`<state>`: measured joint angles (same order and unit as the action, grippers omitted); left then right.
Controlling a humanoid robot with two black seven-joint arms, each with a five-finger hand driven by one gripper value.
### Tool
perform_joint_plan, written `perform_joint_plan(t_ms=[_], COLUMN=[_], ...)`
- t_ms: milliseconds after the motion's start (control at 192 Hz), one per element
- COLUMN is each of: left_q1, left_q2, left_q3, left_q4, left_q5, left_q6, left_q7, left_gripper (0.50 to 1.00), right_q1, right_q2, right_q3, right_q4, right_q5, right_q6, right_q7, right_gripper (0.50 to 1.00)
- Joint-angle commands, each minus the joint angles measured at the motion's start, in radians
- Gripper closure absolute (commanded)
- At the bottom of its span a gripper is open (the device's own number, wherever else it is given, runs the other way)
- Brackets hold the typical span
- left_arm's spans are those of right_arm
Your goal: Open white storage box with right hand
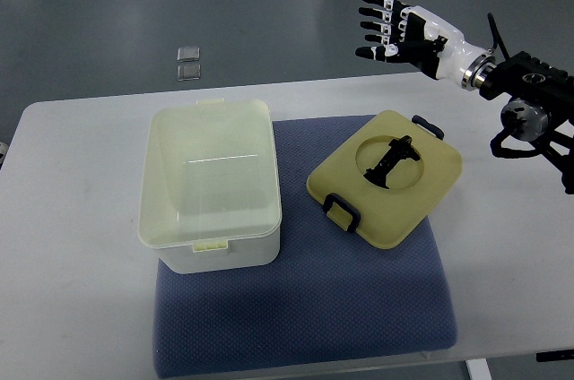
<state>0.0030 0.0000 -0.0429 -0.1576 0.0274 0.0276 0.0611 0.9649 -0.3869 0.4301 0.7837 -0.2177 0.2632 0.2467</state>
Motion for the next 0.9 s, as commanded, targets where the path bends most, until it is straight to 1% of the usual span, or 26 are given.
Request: perform_joint_plan(t_ms=[0, 120, 240, 423, 522, 663, 893], left_q1=[0.0, 0.0, 0.0, 0.0, 0.0, 0.0, 0.0], left_q2=[0.0, 0.0, 0.0, 0.0, 0.0, 0.0, 0.0], left_q3=[0.0, 0.0, 0.0, 0.0, 0.0, 0.0, 0.0], left_q4=[0.0, 0.0, 0.0, 0.001, 0.0, 0.0, 0.0], left_q5=[0.0, 0.0, 0.0, 0.0, 0.0, 0.0, 0.0], left_q6=[0.0, 0.0, 0.0, 0.0, 0.0, 0.0, 0.0], left_q7=[0.0, 0.0, 0.0, 0.0, 0.0, 0.0, 0.0], left_gripper=[0.5, 0.5, 0.5, 0.5, 0.5, 0.5, 0.5], right_q1=[-0.005, -0.017, -0.032, -0.061, -0.072, -0.097, -0.114], right_q2=[0.043, 0.057, 0.057, 0.06, 0.089, 0.095, 0.12], right_q3=[0.001, 0.001, 0.001, -0.001, 0.002, -0.001, 0.002], right_q4=[-0.049, -0.064, -0.067, -0.064, -0.063, -0.061, -0.058], right_q5=[0.116, 0.219, 0.285, 0.288, 0.287, 0.276, 0.285], right_q6=[-0.007, -0.009, -0.007, -0.009, -0.009, 0.008, 0.005], right_q7=[-0.067, -0.116, -0.136, -0.136, -0.122, -0.124, -0.122], right_gripper=[0.572, 0.572, 0.57, 0.57, 0.57, 0.568, 0.568])
